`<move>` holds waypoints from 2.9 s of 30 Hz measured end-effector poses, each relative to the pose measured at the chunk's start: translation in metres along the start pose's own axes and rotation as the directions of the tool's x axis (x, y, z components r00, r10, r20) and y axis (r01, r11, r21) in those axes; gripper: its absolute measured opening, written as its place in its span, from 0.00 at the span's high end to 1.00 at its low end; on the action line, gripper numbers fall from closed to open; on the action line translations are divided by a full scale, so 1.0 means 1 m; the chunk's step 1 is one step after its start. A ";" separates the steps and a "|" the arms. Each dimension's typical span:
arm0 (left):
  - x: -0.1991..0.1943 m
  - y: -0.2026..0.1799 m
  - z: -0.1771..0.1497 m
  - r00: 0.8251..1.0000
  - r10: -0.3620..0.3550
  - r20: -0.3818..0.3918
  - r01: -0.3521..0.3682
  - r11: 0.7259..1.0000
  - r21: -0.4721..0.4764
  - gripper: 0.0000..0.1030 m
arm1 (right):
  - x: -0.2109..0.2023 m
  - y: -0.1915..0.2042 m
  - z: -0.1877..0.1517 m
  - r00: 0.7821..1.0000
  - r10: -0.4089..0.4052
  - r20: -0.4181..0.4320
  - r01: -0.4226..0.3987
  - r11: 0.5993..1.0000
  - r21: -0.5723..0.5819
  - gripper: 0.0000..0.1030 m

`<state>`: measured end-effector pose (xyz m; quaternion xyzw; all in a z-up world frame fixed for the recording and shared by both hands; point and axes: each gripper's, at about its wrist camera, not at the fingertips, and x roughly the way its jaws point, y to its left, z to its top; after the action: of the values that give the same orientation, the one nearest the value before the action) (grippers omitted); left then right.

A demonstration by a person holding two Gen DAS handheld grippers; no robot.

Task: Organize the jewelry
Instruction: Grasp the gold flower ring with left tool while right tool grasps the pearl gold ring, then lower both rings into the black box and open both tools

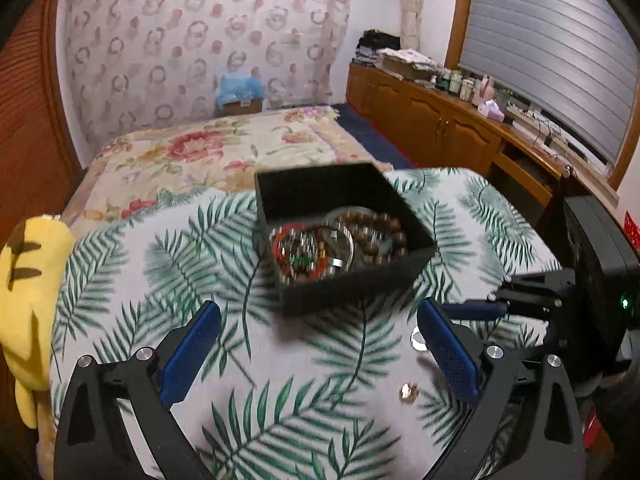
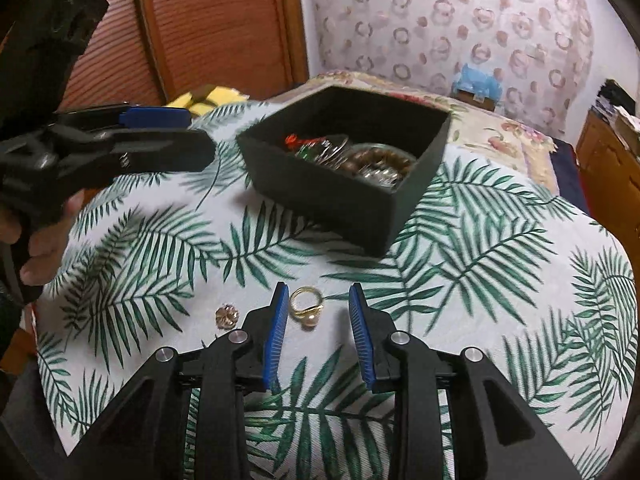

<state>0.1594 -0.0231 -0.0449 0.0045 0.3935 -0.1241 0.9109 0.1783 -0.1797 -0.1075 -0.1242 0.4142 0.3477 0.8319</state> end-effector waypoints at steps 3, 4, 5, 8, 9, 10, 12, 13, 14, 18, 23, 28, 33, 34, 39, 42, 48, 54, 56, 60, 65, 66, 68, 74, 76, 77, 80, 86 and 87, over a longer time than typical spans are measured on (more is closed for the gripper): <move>0.004 0.001 -0.014 1.000 -0.003 -0.031 0.003 1.000 -0.008 0.08 | 0.003 0.006 -0.001 1.000 -0.018 -0.006 0.017 0.999 -0.030 0.67; 0.004 0.001 -0.017 0.999 -0.001 -0.037 0.000 1.000 -0.008 0.08 | 0.003 0.008 -0.001 1.000 -0.027 -0.006 0.027 0.999 -0.040 0.67; 0.006 0.001 -0.021 0.999 0.002 -0.044 -0.002 1.000 -0.008 0.08 | 0.003 0.010 -0.001 0.999 -0.036 -0.008 0.036 0.998 -0.051 0.67; 0.009 0.003 -0.030 0.998 0.001 -0.066 -0.003 1.000 -0.017 0.08 | 0.002 0.016 -0.003 0.998 -0.061 -0.006 0.061 0.994 -0.094 0.73; 0.010 0.002 -0.032 0.998 0.000 -0.069 -0.001 1.000 -0.019 0.08 | 0.001 0.018 -0.004 0.998 -0.056 -0.008 0.055 0.994 -0.097 0.80; 0.010 0.001 -0.035 0.997 -0.002 -0.074 0.001 1.000 -0.018 0.08 | 0.000 0.018 -0.004 0.998 -0.062 -0.007 0.061 0.993 -0.099 0.80; 0.011 -0.002 -0.037 0.997 -0.006 -0.080 0.005 1.000 -0.011 0.08 | -0.002 0.018 -0.006 0.998 -0.061 -0.006 0.060 0.994 -0.096 0.80; 0.011 -0.004 -0.039 0.996 -0.010 -0.085 0.009 1.000 -0.006 0.08 | -0.003 0.017 -0.007 0.998 -0.059 -0.004 0.058 0.994 -0.091 0.80; 0.012 -0.006 -0.039 0.996 -0.013 -0.089 0.013 1.000 -0.002 0.08 | -0.004 0.016 -0.007 0.998 -0.061 -0.002 0.060 0.994 -0.087 0.80; 0.017 -0.019 -0.045 0.994 -0.025 -0.108 0.028 0.999 0.028 0.08 | -0.013 0.008 -0.010 0.998 -0.063 0.019 0.064 0.996 -0.058 0.80; 0.023 -0.033 -0.048 0.993 -0.023 -0.120 0.032 0.997 0.069 0.08 | -0.026 -0.003 -0.013 0.997 -0.066 0.044 0.067 0.998 -0.020 0.80; 0.028 -0.046 -0.052 0.991 -0.011 -0.131 0.025 0.994 0.108 0.26 | -0.033 -0.011 -0.016 0.995 -0.080 0.055 0.080 0.997 0.005 0.80; 0.030 -0.056 -0.057 0.991 0.006 -0.131 0.015 0.987 0.160 0.55 | -0.035 -0.017 -0.015 0.995 -0.082 0.064 0.081 0.996 0.020 0.80; 0.030 -0.057 -0.056 0.992 0.003 -0.130 0.018 0.987 0.162 0.59 | -0.034 -0.017 -0.015 0.994 -0.083 0.065 0.082 0.996 0.021 0.80; 0.029 -0.056 -0.055 0.991 -0.018 -0.130 0.039 0.985 0.165 0.86 | -0.034 -0.017 -0.014 0.994 -0.080 0.073 0.078 0.997 0.022 0.80; 0.029 -0.052 -0.051 0.992 -0.020 -0.126 0.038 0.989 0.146 0.86 | -0.036 -0.018 -0.010 0.994 -0.079 0.081 0.078 0.997 0.019 0.80; 0.018 -0.033 -0.030 0.995 -0.042 -0.085 0.049 0.995 0.083 0.86 | -0.044 -0.016 0.008 0.990 -0.072 0.122 0.072 0.997 0.001 0.80; 0.011 -0.024 -0.005 0.999 -0.029 -0.026 0.031 0.997 0.072 0.86 | -0.044 -0.021 0.038 0.982 -0.061 0.176 0.064 0.998 -0.012 0.80; 0.012 -0.021 0.006 1.000 -0.018 -0.009 0.019 0.997 0.070 0.86 | -0.041 -0.028 0.051 0.980 -0.041 0.193 0.041 0.999 0.007 0.80; 0.012 -0.017 0.020 1.000 -0.005 0.020 0.003 0.998 0.067 0.86 | -0.030 -0.042 0.065 0.979 -0.004 0.203 -0.005 0.999 0.048 0.80; 0.017 -0.009 0.033 0.999 -0.001 0.040 -0.001 0.999 0.052 0.86 | -0.017 -0.049 0.076 0.978 -0.010 0.206 -0.002 0.998 0.058 0.79; 0.019 -0.007 0.035 0.999 0.000 0.043 -0.002 0.999 0.049 0.86 | -0.015 -0.050 0.078 0.978 -0.010 0.206 -0.003 0.998 0.060 0.79; 0.022 -0.006 0.039 0.999 -0.002 0.045 0.000 0.999 0.043 0.86 | -0.012 -0.050 0.081 0.978 -0.014 0.206 0.002 0.998 0.057 0.79; 0.036 0.001 0.049 0.999 -0.002 0.046 0.001 1.000 0.025 0.86 | -0.012 -0.049 0.081 0.977 -0.026 0.212 0.012 0.998 0.064 0.70; 0.041 0.003 0.052 0.999 -0.004 0.043 0.004 1.000 0.014 0.86 | -0.015 -0.049 0.079 0.976 -0.032 0.215 0.018 0.997 0.071 0.70; 0.042 0.004 0.054 0.999 -0.004 0.043 0.004 1.000 0.011 0.86 | -0.017 -0.049 0.077 0.976 -0.038 0.216 0.022 0.997 0.075 0.70; 0.044 0.004 0.057 0.999 0.000 0.047 0.000 1.000 0.006 0.86 | -0.023 -0.049 0.071 0.974 -0.049 0.219 0.030 0.996 0.086 0.70; 0.040 0.001 0.056 0.999 0.007 0.054 -0.006 1.000 -0.002 0.73 | -0.037 -0.050 0.056 0.971 -0.075 0.226 0.047 0.991 0.127 0.70; 0.039 0.000 0.055 0.998 0.012 0.056 -0.011 1.000 -0.003 0.69 | -0.039 -0.050 0.053 0.970 -0.079 0.228 0.050 0.990 0.133 0.70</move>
<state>0.2242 -0.0372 -0.0350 0.0022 0.3679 -0.1185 0.9223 0.2282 -0.2081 -0.0479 -0.0433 0.3306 0.3059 0.8918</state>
